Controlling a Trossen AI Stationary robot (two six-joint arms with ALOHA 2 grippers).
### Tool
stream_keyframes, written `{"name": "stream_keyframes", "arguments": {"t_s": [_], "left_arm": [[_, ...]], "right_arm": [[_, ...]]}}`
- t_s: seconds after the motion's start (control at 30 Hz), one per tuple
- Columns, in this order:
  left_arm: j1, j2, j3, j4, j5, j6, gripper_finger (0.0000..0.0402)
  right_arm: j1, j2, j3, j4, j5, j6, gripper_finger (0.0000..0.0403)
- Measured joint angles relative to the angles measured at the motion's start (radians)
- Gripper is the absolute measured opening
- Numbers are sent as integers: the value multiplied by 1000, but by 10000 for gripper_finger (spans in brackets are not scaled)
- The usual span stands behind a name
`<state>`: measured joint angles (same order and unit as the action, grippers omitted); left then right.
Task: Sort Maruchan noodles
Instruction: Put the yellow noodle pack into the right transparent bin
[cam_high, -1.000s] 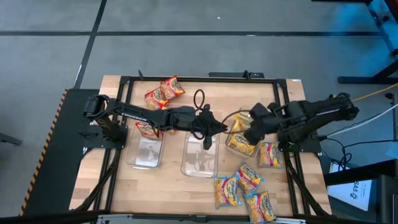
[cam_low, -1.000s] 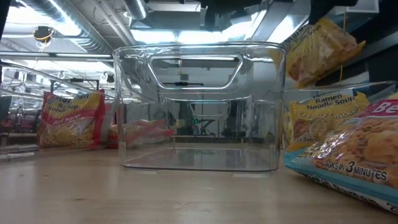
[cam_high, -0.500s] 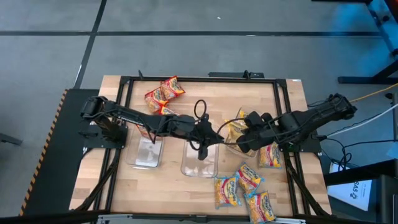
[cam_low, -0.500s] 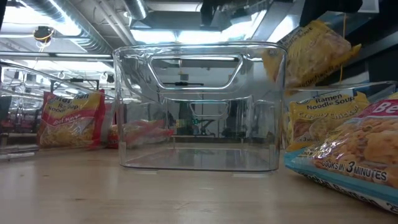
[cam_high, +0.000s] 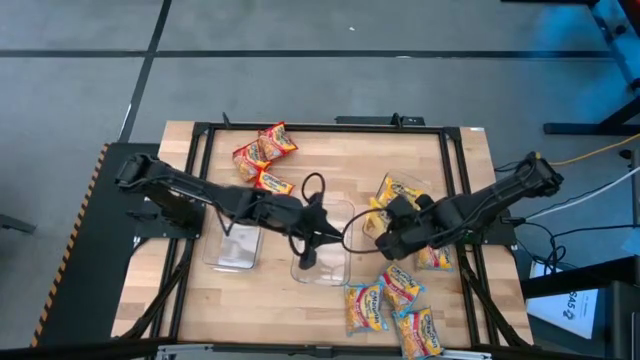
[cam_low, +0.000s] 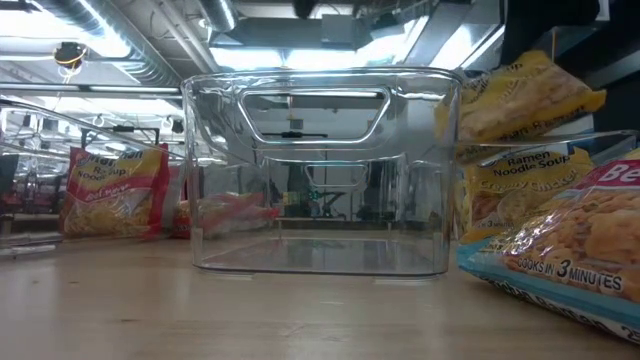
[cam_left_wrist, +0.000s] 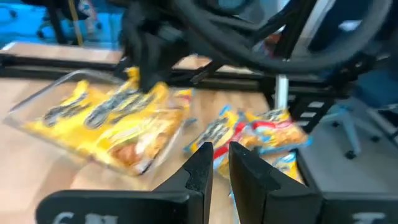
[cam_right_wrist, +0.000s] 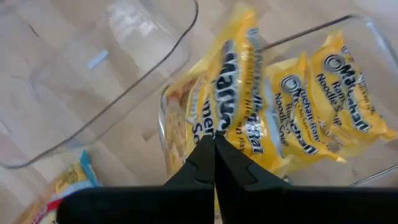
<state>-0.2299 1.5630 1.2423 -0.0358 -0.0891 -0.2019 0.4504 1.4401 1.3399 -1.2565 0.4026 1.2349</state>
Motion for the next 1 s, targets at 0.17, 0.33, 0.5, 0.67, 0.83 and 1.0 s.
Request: {"name": "stream_keyframes", "arguments": {"t_s": [0.17, 0.33, 0.5, 0.67, 0.83, 1.0], "left_arm": [[-25, -89, 0, -129, -87, 2, 45], [-56, -146, -1, -165, -165, 2, 45], [-81, -173, 0, -168, -227, 3, 45], [-96, -174, 0, -174, -250, 3, 45], [-108, -173, 0, -184, -266, 3, 45], [-120, -173, 0, -201, -294, 3, 45]], "right_arm": [[3, 9, 0, -29, 0, -2, 0], [1, 9, 0, -99, 6, -8, 0], [1, 9, 0, -84, 10, -9, 0], [2, 22, 0, -46, 17, -9, 0], [2, 78, 1, -24, 21, -9, 0], [4, 149, 1, -18, -62, -12, 0]]}}
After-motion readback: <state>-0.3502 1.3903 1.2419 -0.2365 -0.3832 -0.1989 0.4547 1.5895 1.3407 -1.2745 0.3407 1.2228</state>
